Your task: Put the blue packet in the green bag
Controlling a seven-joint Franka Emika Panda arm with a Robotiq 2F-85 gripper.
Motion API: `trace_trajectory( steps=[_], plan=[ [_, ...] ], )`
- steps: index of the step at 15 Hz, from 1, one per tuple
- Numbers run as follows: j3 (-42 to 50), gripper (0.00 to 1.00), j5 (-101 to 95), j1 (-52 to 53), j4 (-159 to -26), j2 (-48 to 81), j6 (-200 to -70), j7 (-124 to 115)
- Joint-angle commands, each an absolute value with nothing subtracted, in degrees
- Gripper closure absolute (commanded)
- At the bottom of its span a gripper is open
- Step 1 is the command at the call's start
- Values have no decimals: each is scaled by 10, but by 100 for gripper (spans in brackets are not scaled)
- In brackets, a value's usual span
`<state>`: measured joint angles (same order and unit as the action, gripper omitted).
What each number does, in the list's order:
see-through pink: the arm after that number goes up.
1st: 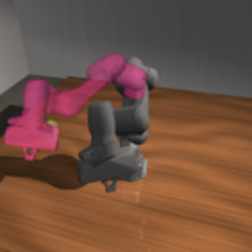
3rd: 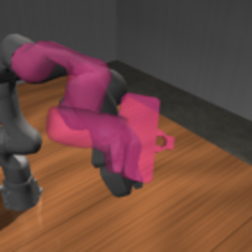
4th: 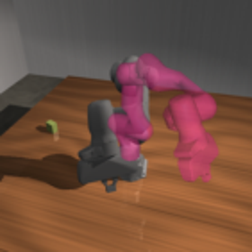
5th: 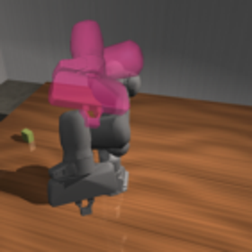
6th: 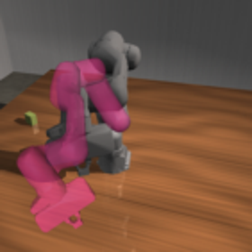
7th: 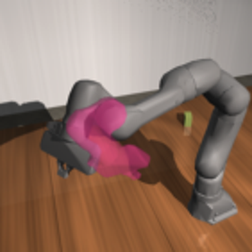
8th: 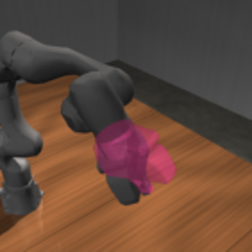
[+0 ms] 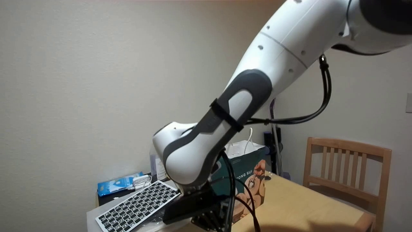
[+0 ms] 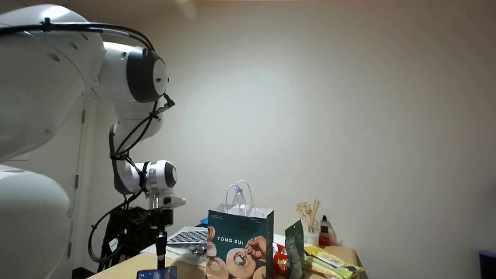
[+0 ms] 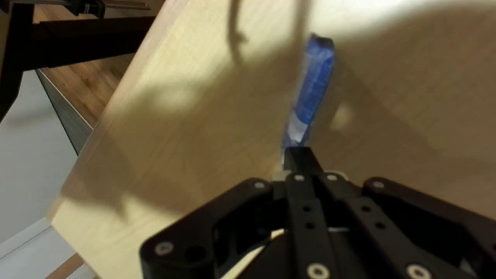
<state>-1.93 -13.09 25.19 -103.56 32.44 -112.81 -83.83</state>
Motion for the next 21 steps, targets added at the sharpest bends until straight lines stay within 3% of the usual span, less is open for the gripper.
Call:
trace_trajectory(
  steps=[1,10,21],
  plan=[
    [-18,100,-187,287,-1056,228,-1095,-947],
    [-52,99,-195,268,-1034,216,-1064,-966],
    [-50,100,-456,280,-876,177,-877,-1127]
  ],
)
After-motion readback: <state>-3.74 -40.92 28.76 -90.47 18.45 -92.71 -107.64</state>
